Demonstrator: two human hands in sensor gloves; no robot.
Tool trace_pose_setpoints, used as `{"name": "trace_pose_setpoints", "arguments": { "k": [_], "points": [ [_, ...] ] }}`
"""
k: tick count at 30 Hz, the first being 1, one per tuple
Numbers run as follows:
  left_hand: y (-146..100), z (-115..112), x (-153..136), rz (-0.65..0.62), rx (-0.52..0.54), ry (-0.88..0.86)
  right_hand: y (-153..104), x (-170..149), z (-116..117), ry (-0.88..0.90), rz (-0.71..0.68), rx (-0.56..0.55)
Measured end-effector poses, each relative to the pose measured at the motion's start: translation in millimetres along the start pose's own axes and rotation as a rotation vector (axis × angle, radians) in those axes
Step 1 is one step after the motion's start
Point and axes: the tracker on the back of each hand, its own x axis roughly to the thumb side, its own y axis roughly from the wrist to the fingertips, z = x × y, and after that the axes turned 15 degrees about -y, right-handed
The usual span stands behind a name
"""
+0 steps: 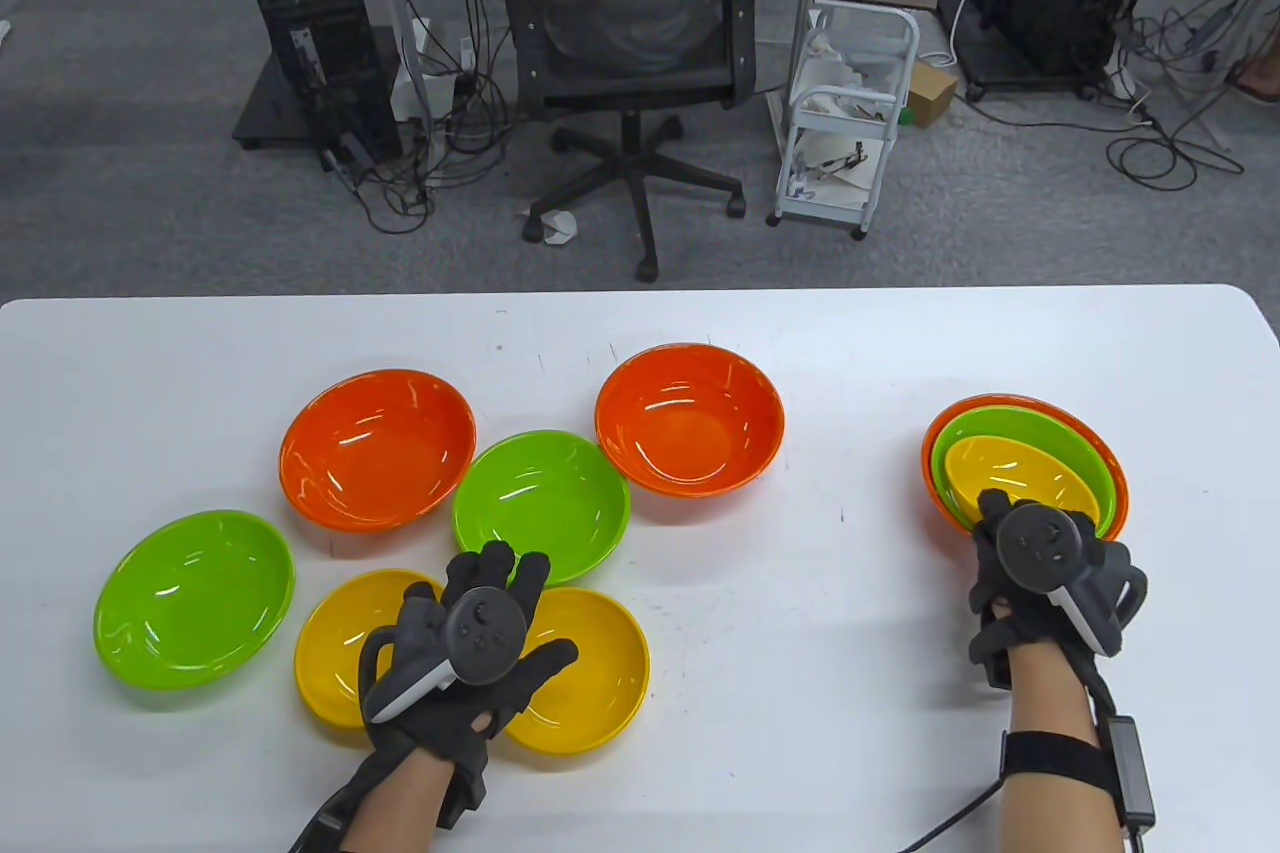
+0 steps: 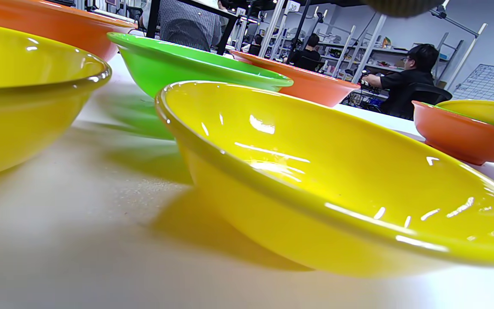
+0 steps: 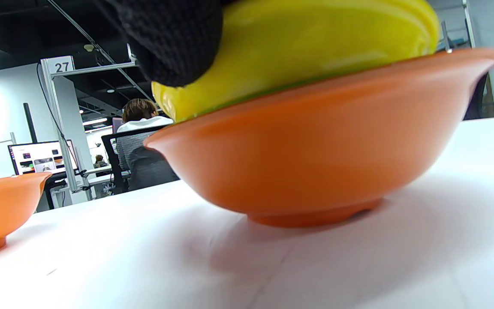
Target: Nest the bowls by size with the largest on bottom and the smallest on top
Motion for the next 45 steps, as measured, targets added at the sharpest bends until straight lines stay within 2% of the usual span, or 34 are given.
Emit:
{"name": "trace_pose_setpoints", "arguments": {
  "k": [7,20,26,35,40,45],
  "points": [
    [-0.1,0.4,-0.9,0.005,-0.001,-0.002,1.2,-2.6,4.3,0.038,0.017,0.066],
    [-2.0,4.0,-2.9,0.007,0.015,-0.010,-1.1,8.2,-0.5,0.020,-0.023,0.041],
    [-3.0,6.3,-3.3,-0.004,0.024,-0.015,-6.8,32.5,-19.1,0.041,-0.100,-0.017],
    [-3.0,5.9,-3.2,-0.014,0.029,-0.016,-27.1,90.5,-46.4,0.123,-0.289,-0.064],
    [-2.1,5.6,-3.7,-0.013,0.027,-0.014,-45.1,117.8,-43.7,0.074,-0.432,-0.040],
    [-1.6,3.8,-3.3,-0.008,0.023,-0.007,-65.0,135.3,-31.7,0.127,-0.520,0.015]
  ]
}}
